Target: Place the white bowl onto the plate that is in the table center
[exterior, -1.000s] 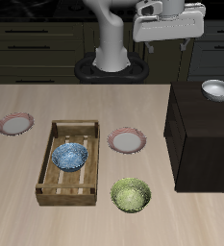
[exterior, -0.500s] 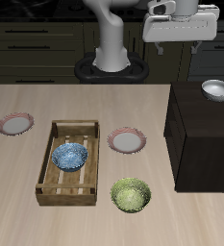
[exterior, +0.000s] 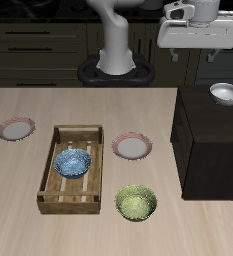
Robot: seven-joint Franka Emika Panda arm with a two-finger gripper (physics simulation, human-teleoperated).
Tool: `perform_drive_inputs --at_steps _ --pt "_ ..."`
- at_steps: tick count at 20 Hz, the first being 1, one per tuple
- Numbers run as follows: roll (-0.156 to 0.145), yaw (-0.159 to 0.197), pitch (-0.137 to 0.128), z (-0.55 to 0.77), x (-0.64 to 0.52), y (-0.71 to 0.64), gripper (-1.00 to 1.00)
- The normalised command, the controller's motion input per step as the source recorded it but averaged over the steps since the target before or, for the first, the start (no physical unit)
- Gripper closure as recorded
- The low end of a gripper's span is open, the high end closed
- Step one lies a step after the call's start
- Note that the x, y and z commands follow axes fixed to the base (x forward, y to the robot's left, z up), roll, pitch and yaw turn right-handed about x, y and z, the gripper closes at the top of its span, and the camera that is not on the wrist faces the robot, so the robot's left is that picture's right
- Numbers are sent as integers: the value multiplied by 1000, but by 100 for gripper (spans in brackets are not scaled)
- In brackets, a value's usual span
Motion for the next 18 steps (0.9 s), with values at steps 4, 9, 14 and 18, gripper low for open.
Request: perform_drive_inputs --at_steps 4,9,14,18 --pt "-19 -11 6 24 104 98 -100" --pt "-2 -3 -2 29 57 108 -100" --pt "-4 -4 -8 45 6 118 -100" --pt "-11 -9 0 40 68 94 -100"
